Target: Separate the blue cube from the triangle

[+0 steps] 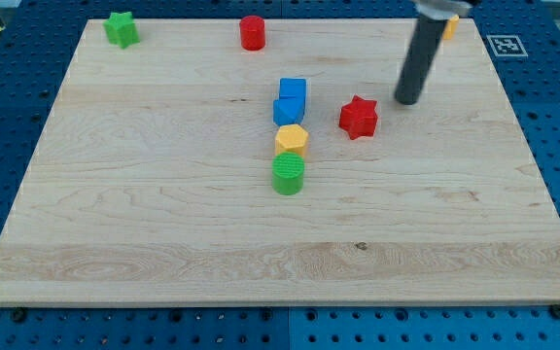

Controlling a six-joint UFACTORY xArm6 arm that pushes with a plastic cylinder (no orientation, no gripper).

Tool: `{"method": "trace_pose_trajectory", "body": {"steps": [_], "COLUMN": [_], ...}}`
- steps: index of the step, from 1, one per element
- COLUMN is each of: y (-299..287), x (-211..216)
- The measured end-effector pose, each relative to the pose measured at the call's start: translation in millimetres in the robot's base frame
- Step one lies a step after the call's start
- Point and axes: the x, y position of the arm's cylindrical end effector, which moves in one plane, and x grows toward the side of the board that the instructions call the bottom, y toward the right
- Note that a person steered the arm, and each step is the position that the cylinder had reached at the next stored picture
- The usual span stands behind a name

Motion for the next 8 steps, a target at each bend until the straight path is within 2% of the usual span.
{"method": "trace_pose_trajectory", "body": {"steps": [5,8], "y": [-233,-357], "x": [-1,-36]}}
